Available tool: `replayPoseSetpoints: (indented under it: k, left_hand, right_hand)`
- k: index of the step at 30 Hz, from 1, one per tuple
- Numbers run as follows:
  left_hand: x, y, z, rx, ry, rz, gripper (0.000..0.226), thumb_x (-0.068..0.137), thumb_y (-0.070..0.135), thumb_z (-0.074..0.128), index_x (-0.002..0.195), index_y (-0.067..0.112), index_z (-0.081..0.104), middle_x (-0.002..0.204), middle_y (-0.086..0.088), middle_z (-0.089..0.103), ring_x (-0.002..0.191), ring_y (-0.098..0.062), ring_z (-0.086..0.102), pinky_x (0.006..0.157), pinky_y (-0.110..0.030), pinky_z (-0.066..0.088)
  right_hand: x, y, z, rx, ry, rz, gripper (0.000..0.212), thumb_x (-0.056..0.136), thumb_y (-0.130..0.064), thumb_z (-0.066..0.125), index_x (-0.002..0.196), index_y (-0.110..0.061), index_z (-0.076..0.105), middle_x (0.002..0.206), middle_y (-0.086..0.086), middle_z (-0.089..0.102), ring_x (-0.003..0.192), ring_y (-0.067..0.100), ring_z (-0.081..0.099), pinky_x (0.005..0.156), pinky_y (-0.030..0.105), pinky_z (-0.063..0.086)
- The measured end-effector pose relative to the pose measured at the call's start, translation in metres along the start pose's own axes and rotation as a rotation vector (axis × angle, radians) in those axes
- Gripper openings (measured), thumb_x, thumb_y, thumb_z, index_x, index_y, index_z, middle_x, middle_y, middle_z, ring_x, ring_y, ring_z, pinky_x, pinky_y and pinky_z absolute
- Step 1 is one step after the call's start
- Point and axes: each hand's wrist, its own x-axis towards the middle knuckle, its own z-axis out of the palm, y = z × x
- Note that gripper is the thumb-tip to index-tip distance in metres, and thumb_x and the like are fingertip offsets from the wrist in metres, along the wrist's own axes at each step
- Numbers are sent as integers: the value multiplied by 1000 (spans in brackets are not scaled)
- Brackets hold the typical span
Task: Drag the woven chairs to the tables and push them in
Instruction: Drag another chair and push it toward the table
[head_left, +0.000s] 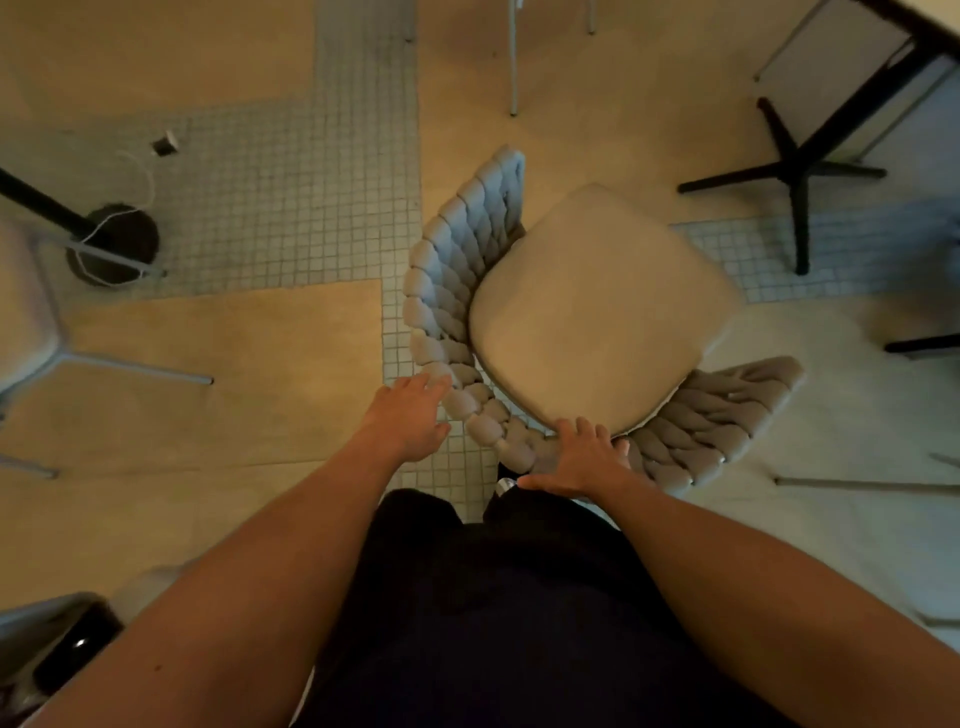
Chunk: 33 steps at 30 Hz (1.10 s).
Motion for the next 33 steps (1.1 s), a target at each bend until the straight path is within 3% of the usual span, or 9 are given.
replayPoseSetpoints:
  k: [4, 9, 14, 18, 23, 28, 30, 31, 33]
  left_hand:
    - [25, -5, -11, 99, -31, 100, 76, 97, 50, 52, 160, 26, 15, 164, -7, 21, 150, -30, 19, 120, -57, 17]
    - [53, -13, -26, 267, -121, 278, 81, 96, 56, 52, 160, 30, 11, 167, -9, 13, 153, -31, 8, 121, -63, 3]
    - [70, -22, -41, 411, -161, 424, 88, 91, 63, 56, 160, 29, 14, 165, -9, 18, 151, -30, 15, 120, -61, 8]
    - [84, -27, -49, 502, -210, 499, 92, 88, 65, 59, 160, 29, 14, 164, -7, 21, 151, -28, 17, 119, -58, 14]
    - [103, -27, -44, 630, -265, 554, 94, 87, 63, 63, 160, 31, 14, 161, -6, 28, 148, -29, 25, 119, -60, 12]
    - [127, -19, -28, 718, -358, 566, 79, 86, 52, 69, 153, 33, 31, 143, -3, 47, 138, -32, 38, 118, -61, 14]
    - [132, -14, -29, 754, -376, 592, 54, 88, 40, 66, 139, 35, 47, 128, -2, 55, 127, -32, 46, 108, -57, 32]
    - [133, -10, -32, 782, -385, 609, 45, 89, 36, 64, 133, 33, 52, 123, -3, 57, 121, -32, 50, 96, -51, 42]
    - [132, -5, -39, 830, -400, 632, 34, 93, 31, 60, 126, 30, 54, 120, -6, 60, 114, -31, 54, 79, -43, 46]
  right_hand:
    - [-7, -5, 2, 54, -19, 75, 123, 67, -90, 62, 160, -24, 16, 164, 7, 22, 150, 38, 20, 117, 63, 22]
    - [-15, -19, 12, 191, -48, 186, 123, 69, -83, 69, 161, -23, 15, 168, 5, 15, 153, 38, 13, 120, 66, 16]
    - [-19, -42, 18, 302, -23, 292, 122, 68, -81, 71, 160, -25, 16, 166, 7, 22, 153, 36, 16, 120, 65, 15]
    - [-18, -57, 23, 368, 21, 326, 112, 69, -79, 72, 154, -23, 27, 159, 8, 35, 149, 36, 24, 118, 67, 17]
    - [-12, -66, 26, 320, 10, 352, 102, 73, -78, 70, 152, -25, 33, 153, 4, 46, 146, 35, 34, 118, 69, 8]
    - [16, -55, 31, 196, -45, 315, 72, 83, -63, 70, 141, -26, 46, 133, -1, 61, 125, 27, 57, 119, 64, 9]
    - [22, -51, 31, 197, -36, 302, 56, 92, -48, 64, 141, -26, 48, 132, -1, 63, 124, 25, 59, 121, 58, 16]
    - [25, -49, 29, 194, -30, 297, 49, 95, -42, 60, 140, -26, 49, 132, 0, 63, 125, 25, 58, 120, 55, 19]
    - [27, -50, 24, 172, -34, 290, 42, 99, -38, 54, 139, -25, 51, 132, 1, 64, 125, 25, 57, 118, 54, 24]
